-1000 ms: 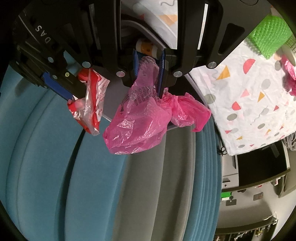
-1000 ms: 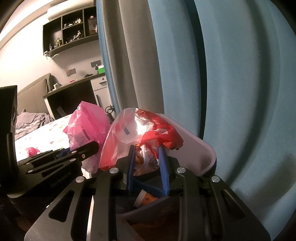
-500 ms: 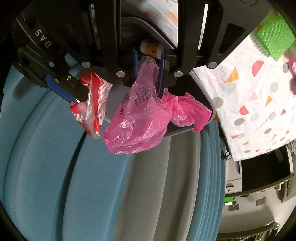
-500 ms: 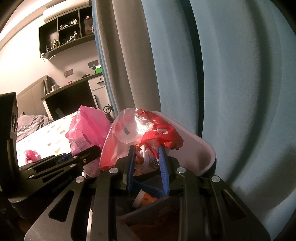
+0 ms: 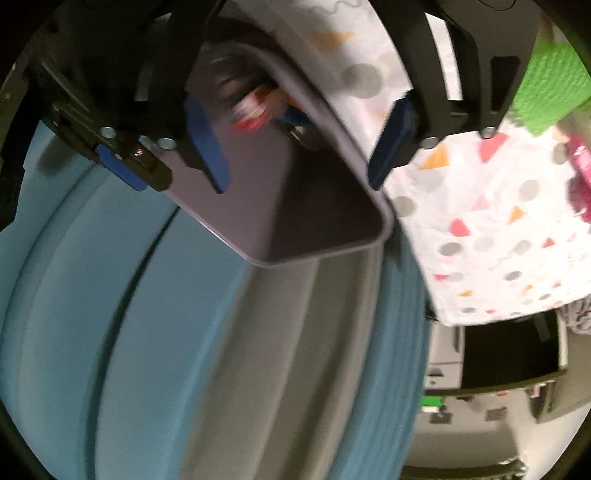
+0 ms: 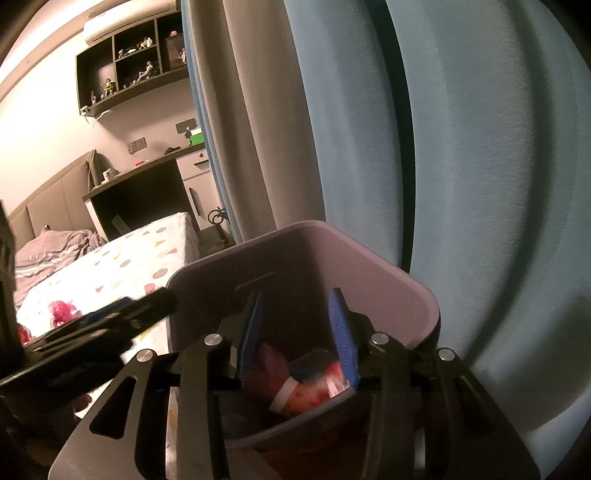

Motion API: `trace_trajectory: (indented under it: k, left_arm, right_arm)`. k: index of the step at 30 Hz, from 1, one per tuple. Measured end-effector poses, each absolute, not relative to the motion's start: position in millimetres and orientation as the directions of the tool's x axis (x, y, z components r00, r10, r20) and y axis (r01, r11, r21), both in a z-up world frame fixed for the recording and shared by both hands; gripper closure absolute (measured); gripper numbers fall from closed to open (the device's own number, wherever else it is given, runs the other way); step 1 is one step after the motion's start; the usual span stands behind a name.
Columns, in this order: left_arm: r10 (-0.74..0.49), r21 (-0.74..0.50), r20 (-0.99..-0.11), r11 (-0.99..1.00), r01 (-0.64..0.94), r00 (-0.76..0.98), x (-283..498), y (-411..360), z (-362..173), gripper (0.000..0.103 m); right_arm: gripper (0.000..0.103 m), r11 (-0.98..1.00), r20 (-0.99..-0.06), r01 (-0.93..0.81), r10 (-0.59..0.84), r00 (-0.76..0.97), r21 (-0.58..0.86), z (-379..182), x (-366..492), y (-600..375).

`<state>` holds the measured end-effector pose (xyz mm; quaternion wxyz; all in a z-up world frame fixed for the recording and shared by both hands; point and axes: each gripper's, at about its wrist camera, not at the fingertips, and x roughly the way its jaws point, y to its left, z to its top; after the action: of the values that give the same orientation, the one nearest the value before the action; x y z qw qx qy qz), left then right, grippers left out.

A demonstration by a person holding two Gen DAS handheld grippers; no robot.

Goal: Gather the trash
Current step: 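Open both grippers to drop the bags into the bin, then move both grippers back to the cups on the table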

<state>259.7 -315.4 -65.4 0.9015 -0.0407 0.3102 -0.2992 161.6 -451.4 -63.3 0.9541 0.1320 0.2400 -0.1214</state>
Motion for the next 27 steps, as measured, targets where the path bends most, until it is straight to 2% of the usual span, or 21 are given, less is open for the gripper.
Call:
trace_trajectory:
  k: [3,6,11,17,27]
  left_arm:
    - [-0.532,-0.255,-0.516,0.844,0.472,0.671,252,-299,-61,0.013]
    - [-0.486,-0.231,-0.510,0.872,0.432,0.710,240,-281,-59,0.007]
    - [-0.427,-0.202,-0.517,0.903,0.379,0.742,220,-248,-58,0.006]
    - [-0.357,-0.193,-0.528,0.934,0.301,0.770,197,-203,-56,0.006]
    - [-0.216,-0.113,-0.536,0.976,0.184,0.816,166,-120,-68,0.006]
  right_arm:
    - [0.056,0.935,-0.482,0.292,-0.164,0.860,0.203,-61,157,-449]
    - [0.044,0.933,-0.463,0.299,-0.178,0.868,0.202,-56,149,-443]
    - [0.028,0.929,-0.446,0.294,-0.171,0.878,0.223,-50,138,-430]
    - [0.023,0.935,-0.442,0.260,-0.133,0.887,0.240,-49,124,-406]
    - [0.022,0.953,-0.443,0.173,-0.047,0.895,0.248,-53,111,-356]
